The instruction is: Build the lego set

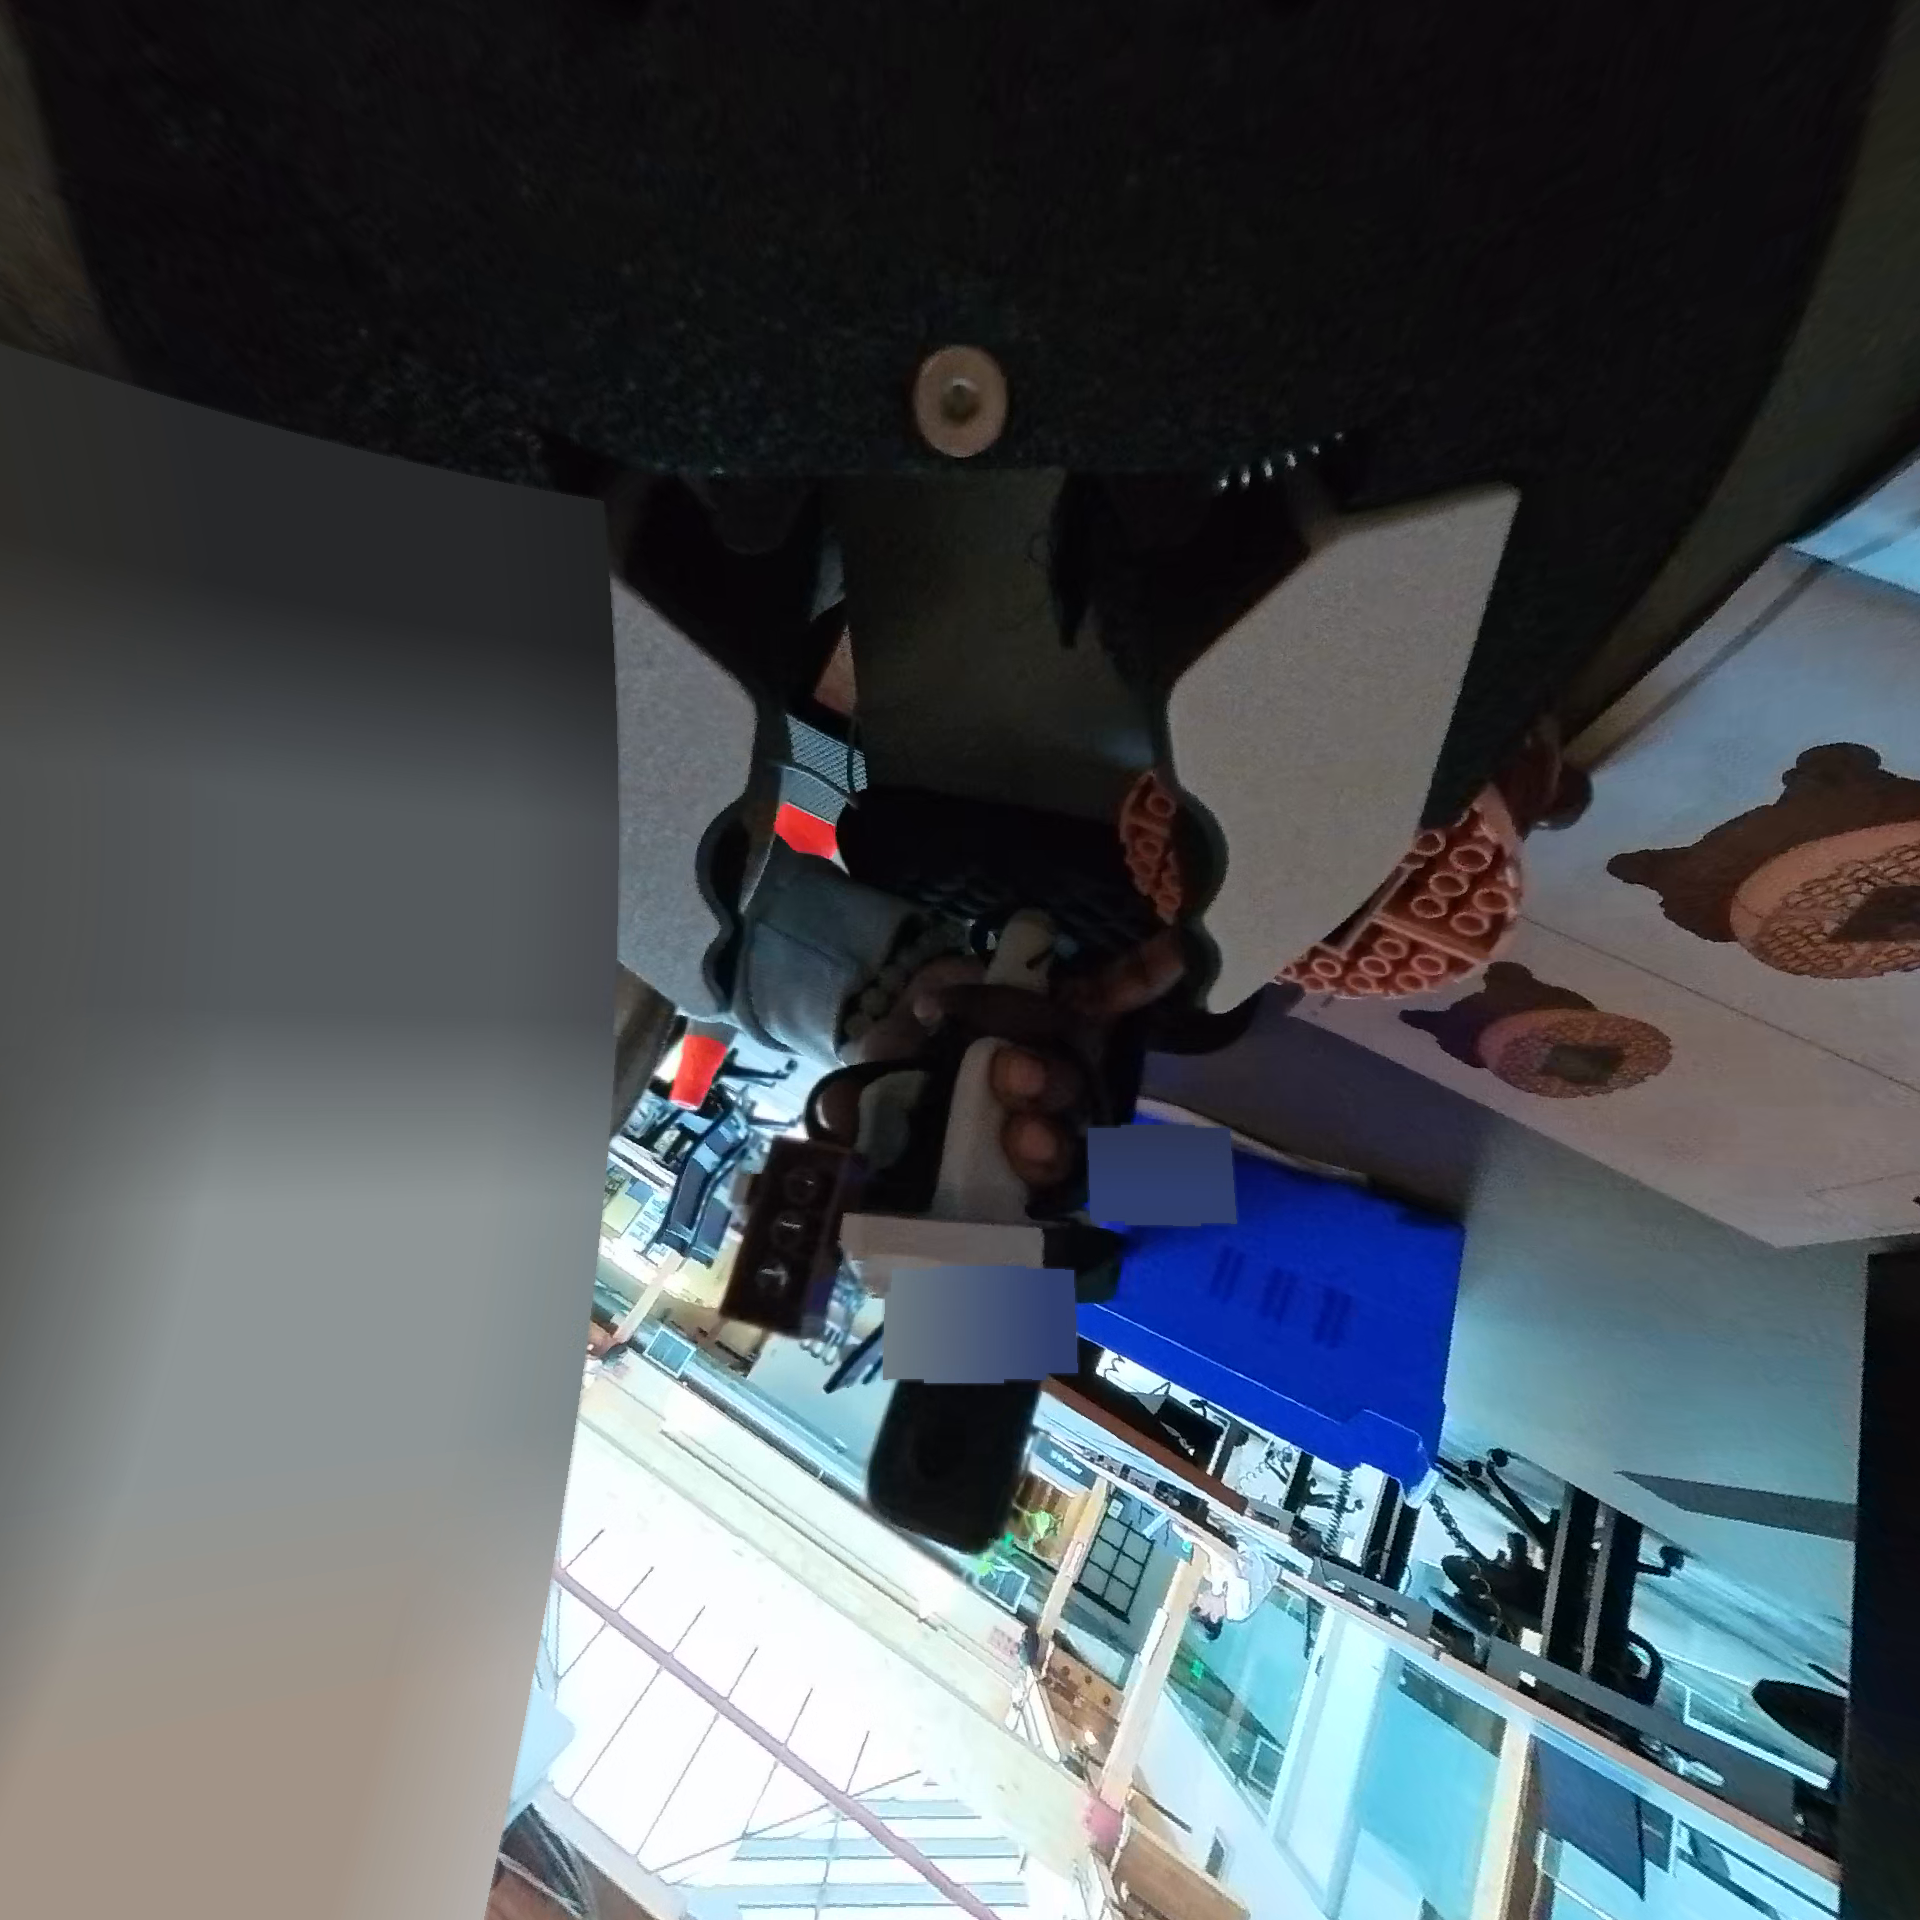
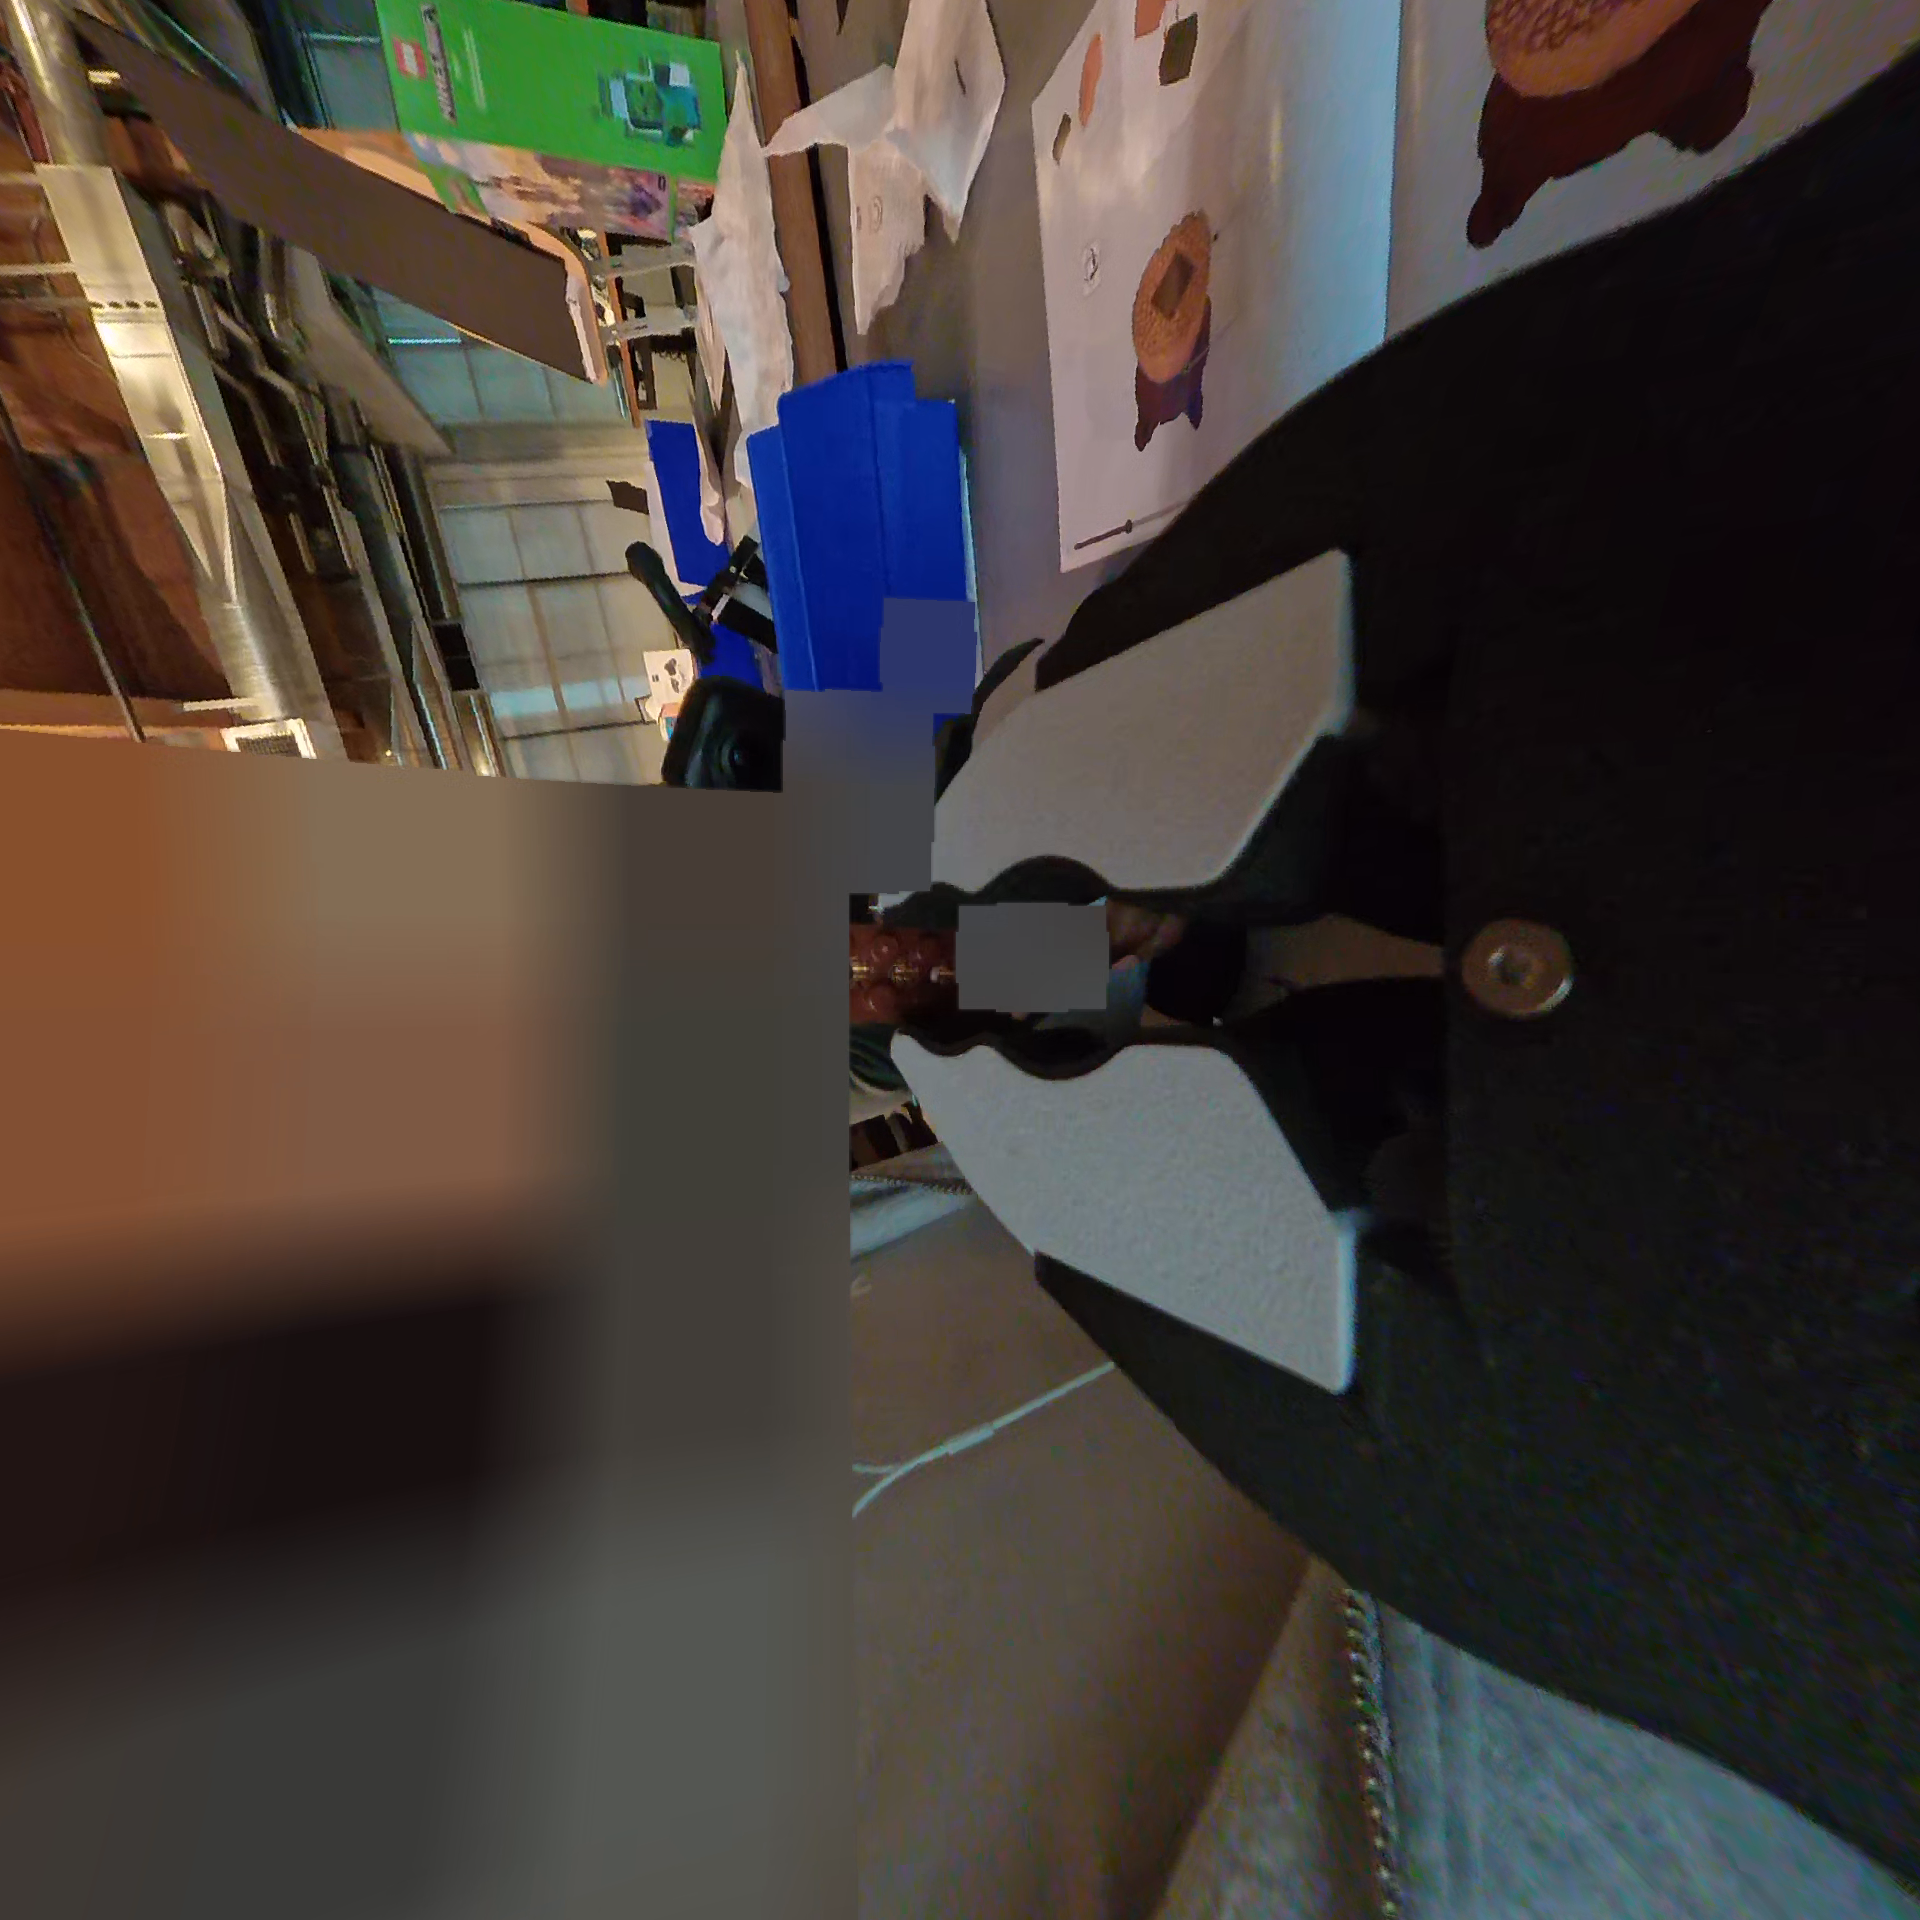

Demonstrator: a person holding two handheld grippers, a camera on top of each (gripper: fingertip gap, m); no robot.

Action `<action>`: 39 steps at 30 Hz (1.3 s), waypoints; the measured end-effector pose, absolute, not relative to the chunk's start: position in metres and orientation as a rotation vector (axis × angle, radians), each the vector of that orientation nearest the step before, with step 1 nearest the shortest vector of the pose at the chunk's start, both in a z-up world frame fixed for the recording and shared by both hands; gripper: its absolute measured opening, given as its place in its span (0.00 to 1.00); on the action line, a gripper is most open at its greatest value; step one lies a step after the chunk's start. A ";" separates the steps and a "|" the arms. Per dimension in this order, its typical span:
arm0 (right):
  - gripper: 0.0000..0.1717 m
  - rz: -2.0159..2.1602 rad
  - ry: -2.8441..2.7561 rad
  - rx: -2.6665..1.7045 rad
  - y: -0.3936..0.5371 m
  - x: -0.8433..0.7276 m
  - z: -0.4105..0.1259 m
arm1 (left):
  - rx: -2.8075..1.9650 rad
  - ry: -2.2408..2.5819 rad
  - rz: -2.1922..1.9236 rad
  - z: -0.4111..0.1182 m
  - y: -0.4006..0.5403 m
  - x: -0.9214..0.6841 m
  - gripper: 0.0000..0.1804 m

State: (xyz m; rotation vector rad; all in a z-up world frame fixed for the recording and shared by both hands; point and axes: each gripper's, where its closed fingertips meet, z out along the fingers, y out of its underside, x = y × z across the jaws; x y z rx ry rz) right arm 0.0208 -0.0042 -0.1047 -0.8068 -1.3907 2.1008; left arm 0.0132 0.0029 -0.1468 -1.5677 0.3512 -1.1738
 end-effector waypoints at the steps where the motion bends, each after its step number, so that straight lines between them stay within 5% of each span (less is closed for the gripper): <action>1: 0.08 2.098 -1.388 -0.809 -0.005 0.022 -0.104 | -1.569 0.356 -1.170 -0.147 0.003 0.013 0.46; 8: 0.09 2.079 -1.335 -0.847 0.000 0.024 -0.103 | -1.580 0.370 -1.144 -0.149 0.003 0.013 0.45; 13: 0.09 1.632 -1.507 -1.132 0.039 0.032 -0.127 | -1.785 0.367 -0.706 -0.162 0.014 -0.031 0.40; 18: 0.09 0.918 -1.863 -1.384 0.075 0.055 -0.172 | -2.109 0.528 -0.235 -0.194 0.006 -0.075 0.20; 22: 0.09 0.803 -1.948 -1.456 0.075 0.060 -0.186 | -2.159 0.623 -0.193 -0.205 0.004 -0.071 0.01; 32: 0.09 0.793 -1.992 -1.455 0.074 0.060 -0.196 | -2.201 0.715 -0.251 -0.219 0.005 -0.057 0.10; 39: 0.09 0.781 -2.041 -1.471 0.074 0.059 -0.201 | -2.181 0.714 -0.336 -0.219 0.007 -0.047 0.06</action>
